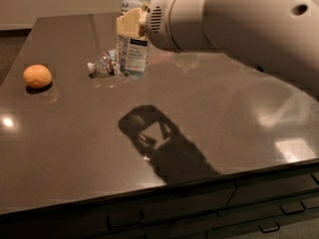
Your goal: Place blue plastic bottle upright
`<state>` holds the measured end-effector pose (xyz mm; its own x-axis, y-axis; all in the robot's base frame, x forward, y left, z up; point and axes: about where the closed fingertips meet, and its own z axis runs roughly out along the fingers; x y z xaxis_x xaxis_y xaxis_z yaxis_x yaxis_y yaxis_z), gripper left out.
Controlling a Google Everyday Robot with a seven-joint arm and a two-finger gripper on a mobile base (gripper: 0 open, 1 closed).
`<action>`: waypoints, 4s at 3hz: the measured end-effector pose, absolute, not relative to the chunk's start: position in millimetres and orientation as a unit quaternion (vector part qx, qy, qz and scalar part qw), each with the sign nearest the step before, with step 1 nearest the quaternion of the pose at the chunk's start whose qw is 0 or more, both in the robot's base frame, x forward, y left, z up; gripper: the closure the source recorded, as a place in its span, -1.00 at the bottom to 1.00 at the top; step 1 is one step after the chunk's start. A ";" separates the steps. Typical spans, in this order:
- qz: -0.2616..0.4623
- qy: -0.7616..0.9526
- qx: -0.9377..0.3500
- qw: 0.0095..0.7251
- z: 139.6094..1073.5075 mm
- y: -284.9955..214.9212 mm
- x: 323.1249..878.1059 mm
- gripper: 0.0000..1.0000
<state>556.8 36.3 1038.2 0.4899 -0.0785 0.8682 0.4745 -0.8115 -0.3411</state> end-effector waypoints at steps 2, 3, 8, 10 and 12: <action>-0.508 -0.153 -0.813 0.240 1036.5 33.6 557.3 1.00; -0.538 -0.209 -0.797 0.181 1025.1 25.0 565.8 1.00; -0.610 -0.290 -0.725 0.135 968.1 -19.9 592.7 1.00; -0.614 -0.285 -0.715 0.175 950.9 -36.1 586.1 1.00; -0.614 -0.296 -0.705 0.197 937.8 -41.4 582.4 1.00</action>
Offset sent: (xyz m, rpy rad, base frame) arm 0.0108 -0.0117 -0.0123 -0.2689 -0.1709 -0.0024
